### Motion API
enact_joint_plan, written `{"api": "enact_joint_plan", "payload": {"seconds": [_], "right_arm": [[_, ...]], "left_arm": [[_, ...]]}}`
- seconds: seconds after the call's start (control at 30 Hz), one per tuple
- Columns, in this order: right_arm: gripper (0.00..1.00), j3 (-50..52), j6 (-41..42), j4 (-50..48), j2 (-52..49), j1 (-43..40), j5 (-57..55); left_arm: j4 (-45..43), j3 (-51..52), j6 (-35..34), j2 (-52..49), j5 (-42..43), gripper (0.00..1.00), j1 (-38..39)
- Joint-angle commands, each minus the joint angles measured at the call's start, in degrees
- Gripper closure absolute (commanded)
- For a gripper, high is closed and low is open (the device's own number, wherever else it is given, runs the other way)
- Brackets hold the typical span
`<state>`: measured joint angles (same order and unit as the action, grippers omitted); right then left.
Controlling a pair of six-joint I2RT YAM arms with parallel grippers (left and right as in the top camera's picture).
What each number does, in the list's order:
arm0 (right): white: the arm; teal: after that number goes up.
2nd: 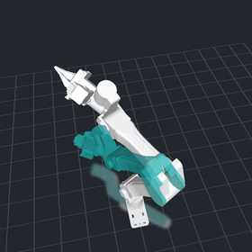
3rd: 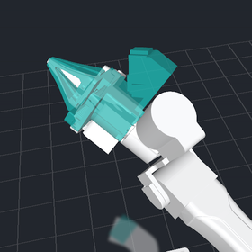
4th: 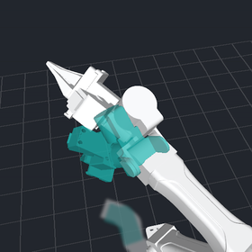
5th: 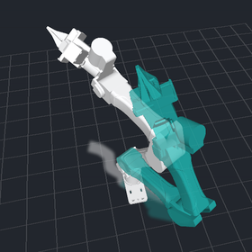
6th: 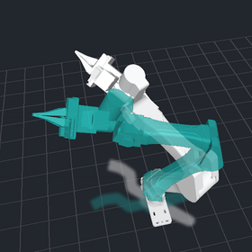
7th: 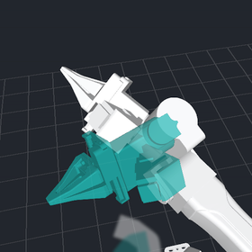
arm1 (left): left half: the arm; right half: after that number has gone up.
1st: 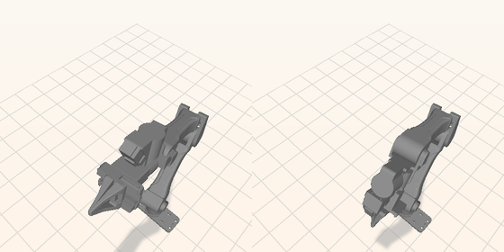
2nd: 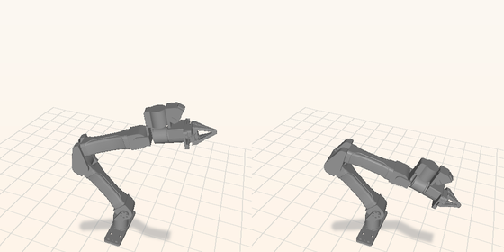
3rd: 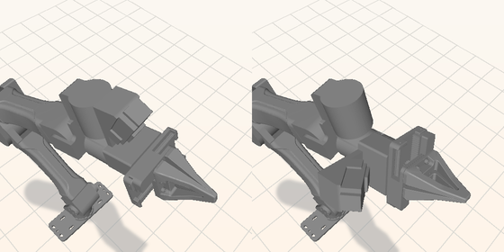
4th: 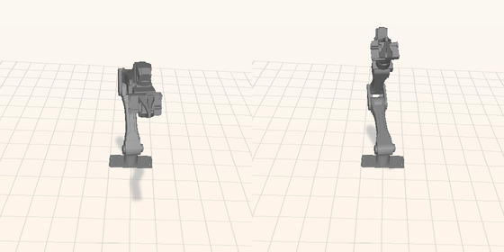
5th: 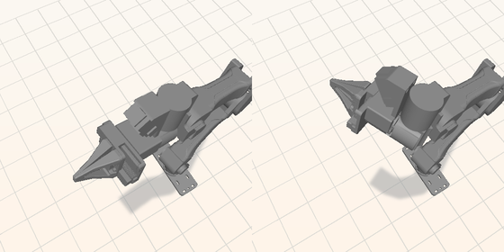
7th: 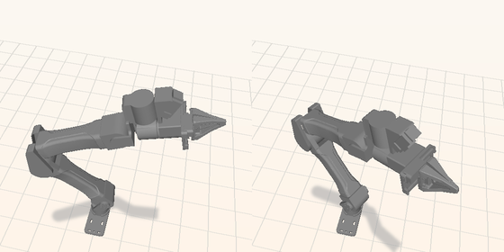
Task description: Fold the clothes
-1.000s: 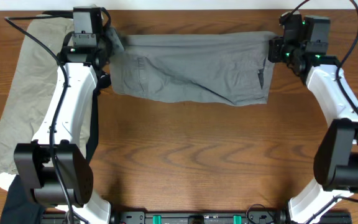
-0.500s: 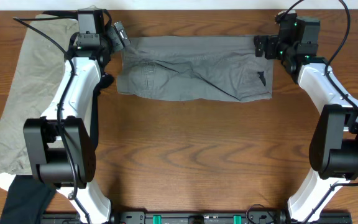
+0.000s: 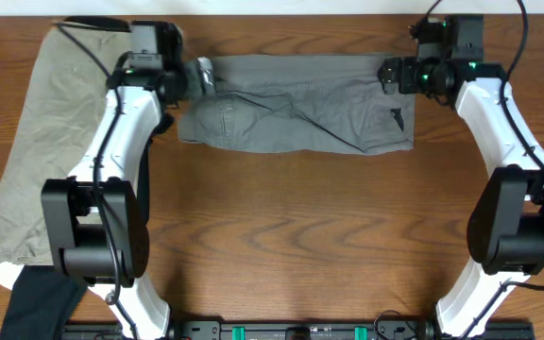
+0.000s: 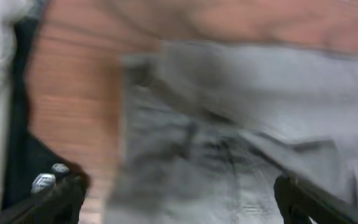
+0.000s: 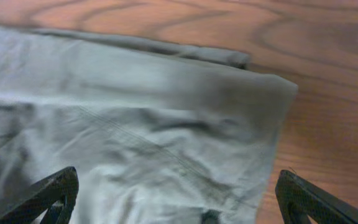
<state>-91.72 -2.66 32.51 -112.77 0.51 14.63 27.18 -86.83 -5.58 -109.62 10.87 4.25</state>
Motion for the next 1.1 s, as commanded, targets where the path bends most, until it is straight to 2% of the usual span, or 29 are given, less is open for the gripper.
{"api": "enact_joint_plan", "payload": {"seconds": [0.0, 0.1, 0.53, 0.6, 0.8, 0.97, 1.07], "right_arm": [[0.01, -2.43, -2.36, 2.05, 2.19, 1.53, 1.77], [0.01, -2.4, -2.36, 2.78, 2.21, 1.6, 3.54], [0.01, -2.34, -2.34, 4.98, 2.19, 1.62, 4.48], [0.01, -2.34, -2.34, 5.09, 2.19, 1.62, 4.48], [0.01, -2.29, -2.34, 6.05, 2.19, 1.62, 4.44], [0.01, -2.27, -2.34, 6.16, 2.19, 1.81, 4.46], [0.01, -2.27, -2.34, 6.73, 2.19, 1.81, 4.46]], "left_arm": [[1.53, -4.02, 7.32, 0.44, 0.96, 0.02, 2.29], [2.8, -4.83, 9.31, 0.42, -1.42, 0.02, 3.32], [3.82, -4.98, 13.77, -4.55, -1.03, 0.01, 4.63], [3.63, -5.01, 14.19, -5.77, -1.03, 0.04, 5.31], [3.58, -4.98, 16.02, -9.46, -1.03, 0.25, 9.05], [-2.36, -4.98, 15.65, -13.66, -2.75, 0.31, 10.82], [-7.32, -4.98, 14.47, -15.52, -4.87, 0.3, 10.78]]}}
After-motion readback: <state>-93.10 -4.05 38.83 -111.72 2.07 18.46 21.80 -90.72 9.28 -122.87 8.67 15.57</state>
